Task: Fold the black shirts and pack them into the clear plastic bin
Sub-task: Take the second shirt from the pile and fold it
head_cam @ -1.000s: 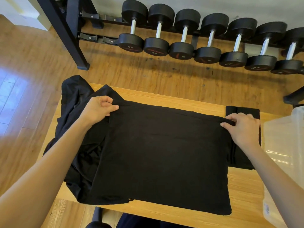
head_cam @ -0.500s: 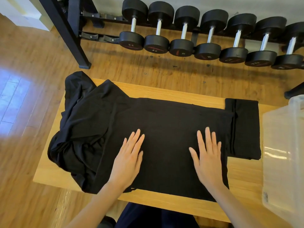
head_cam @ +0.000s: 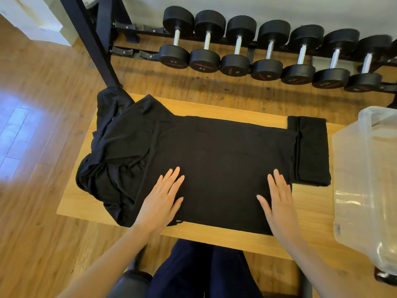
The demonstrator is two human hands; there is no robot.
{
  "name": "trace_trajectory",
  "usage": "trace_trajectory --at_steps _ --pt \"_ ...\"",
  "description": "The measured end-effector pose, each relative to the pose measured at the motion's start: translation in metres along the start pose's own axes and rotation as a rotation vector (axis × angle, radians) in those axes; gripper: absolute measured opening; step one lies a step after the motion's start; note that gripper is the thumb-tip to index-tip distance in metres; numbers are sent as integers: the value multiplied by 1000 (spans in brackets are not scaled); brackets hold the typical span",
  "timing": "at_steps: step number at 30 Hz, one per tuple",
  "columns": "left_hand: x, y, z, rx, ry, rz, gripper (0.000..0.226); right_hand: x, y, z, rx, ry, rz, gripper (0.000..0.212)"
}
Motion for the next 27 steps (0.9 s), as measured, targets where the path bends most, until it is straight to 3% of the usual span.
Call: trace_trajectory --at_steps 8,14,21,27 --pt "-32 9 66 61 -46 84 63 22 15 71 -18 19 -82 28" --pt "-55 7 78 97 -18 63 28 32 14 83 -101 -3 -43 32" --pt "-70 17 77 115 67 163 28 36 17 86 -248 -14 -15 44" --pt "-73 25 71 110 75 180 19 36 22 73 -211 1 45 30"
Point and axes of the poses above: each hand's wrist, its own z-axis away from the middle knuckle, its own y-axis out of the back of the hand, x = y × z, the point moved 7 cm from there along -z, towards the middle knuckle, and after that the axes turned 12 degrees about -z, right-handed, at the moved point
